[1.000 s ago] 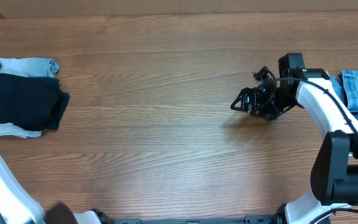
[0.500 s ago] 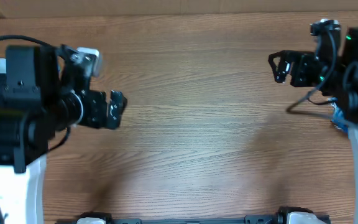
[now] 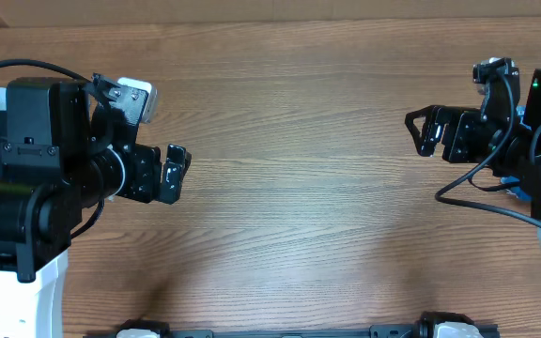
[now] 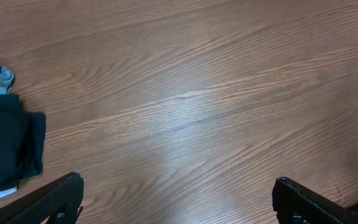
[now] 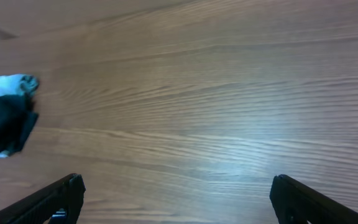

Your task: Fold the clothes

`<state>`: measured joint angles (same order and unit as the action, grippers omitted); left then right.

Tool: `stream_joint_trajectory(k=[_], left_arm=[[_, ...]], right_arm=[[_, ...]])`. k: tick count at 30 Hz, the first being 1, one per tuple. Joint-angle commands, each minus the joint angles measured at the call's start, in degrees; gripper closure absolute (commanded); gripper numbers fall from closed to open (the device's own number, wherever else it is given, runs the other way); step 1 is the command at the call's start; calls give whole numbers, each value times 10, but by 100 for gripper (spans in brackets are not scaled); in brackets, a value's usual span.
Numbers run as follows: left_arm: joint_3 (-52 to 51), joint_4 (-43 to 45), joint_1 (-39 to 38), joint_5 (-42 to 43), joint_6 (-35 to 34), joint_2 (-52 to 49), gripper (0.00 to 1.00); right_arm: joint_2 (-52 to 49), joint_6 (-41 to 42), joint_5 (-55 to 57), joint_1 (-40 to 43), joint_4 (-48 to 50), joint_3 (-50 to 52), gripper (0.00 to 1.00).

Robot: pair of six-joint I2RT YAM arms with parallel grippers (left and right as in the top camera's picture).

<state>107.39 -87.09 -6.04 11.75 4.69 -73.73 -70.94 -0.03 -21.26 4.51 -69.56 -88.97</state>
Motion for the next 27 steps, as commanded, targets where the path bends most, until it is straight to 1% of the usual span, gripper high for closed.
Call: stream_joint_trajectory(k=[1,2,5,7,9,11,13,15,17,20,25,27], left_arm=[[2,1,-5,-3,9,-4,0],[2,1,-5,-3,9,-4,0],[2,1,-5,-3,9,-4,0],[2,1,-5,-3,9,-4,0],[2,1,-5,-3,9,-4,0],[2,1,-5,-3,9,-4,0],[2,1,-5,-3,9,-4,0],[2,1,-5,-3,9,-4,0],[2,1,-5,-3,9,-4,0],[2,1,-5,-3,9,-4,0],[2,1,-5,-3,9,-4,0],[2,1,-5,-3,9,-4,0]], right_arm=[[18,-34,37,2,8,-11,0],[32,-46,37,2,8,-11,0],[120,-50,65,2,21,-11,0],[181,-50,131,2,42,-1,0],[244,-70,163,2,52,42,0],[304,-89,163,2,68,112,0],[364,-88,146,2,108,218,0],[412,-88,119,2,169,339,0],[453,-88,100,2,207,442,0],[536,-88,63,2,240,569,0],[676,-88,31,2,283,709,0],[699,-88,31,2,295,739,0]])
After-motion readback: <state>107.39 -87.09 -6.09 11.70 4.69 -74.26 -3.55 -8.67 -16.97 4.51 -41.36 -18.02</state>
